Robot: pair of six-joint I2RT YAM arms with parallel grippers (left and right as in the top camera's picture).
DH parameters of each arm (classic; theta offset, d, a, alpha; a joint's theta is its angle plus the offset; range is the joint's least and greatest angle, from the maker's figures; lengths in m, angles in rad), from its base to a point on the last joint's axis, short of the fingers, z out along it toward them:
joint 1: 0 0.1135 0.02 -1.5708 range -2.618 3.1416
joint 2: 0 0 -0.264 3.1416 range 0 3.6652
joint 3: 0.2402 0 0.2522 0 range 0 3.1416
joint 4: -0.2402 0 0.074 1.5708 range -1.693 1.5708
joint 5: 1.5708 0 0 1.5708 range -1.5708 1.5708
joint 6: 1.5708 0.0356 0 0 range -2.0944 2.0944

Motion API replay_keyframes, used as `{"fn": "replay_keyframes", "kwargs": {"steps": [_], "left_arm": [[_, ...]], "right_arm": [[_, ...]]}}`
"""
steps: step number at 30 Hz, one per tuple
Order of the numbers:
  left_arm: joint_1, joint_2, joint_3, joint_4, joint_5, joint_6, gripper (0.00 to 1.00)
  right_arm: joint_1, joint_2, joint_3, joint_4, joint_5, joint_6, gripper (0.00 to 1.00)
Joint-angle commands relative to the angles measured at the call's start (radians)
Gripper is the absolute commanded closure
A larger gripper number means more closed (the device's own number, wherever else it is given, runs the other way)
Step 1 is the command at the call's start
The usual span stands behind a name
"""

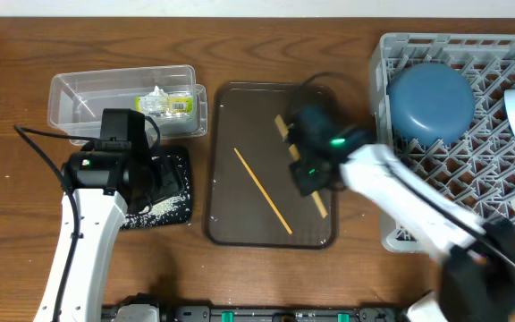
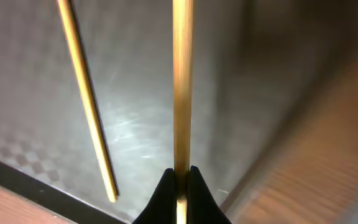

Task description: Sort waste into correct bins and load items into the dishwasher rack

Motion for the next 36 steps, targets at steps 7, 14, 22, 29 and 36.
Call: {"fn": "replay_keyframes", "kwargs": {"steps": [7,14,22,29,36], "left_arm": [[0.004,0.004,0.017,-0.003,-0.009,0.008,0.33],[0.004,0.004,0.017,-0.003,-0.009,0.008,0.34],[0.004,0.004,0.017,-0.003,-0.009,0.008,0.34],[0.004,0.004,0.017,-0.004,-0.009,0.008,0.33],[0.004,0.004,0.017,-0.003,-0.009,0.008,0.33]], "right_arm": [[-0.270,-0.129,0.006,-0.127,0.164,-0.006,0.99],[-0.431,-0.126,-0.035,-0.167,0.199,-0.006,0.99],[-0.457,-0.126,-0.119,-0.137,0.190,-0.006,0.98],[-0.457,-0.147,-0.087,-0.123,0.191,-0.005,0.63],[-0.428,-0.232,0.034,-0.090,0.042,-0.027,0.61]]}}
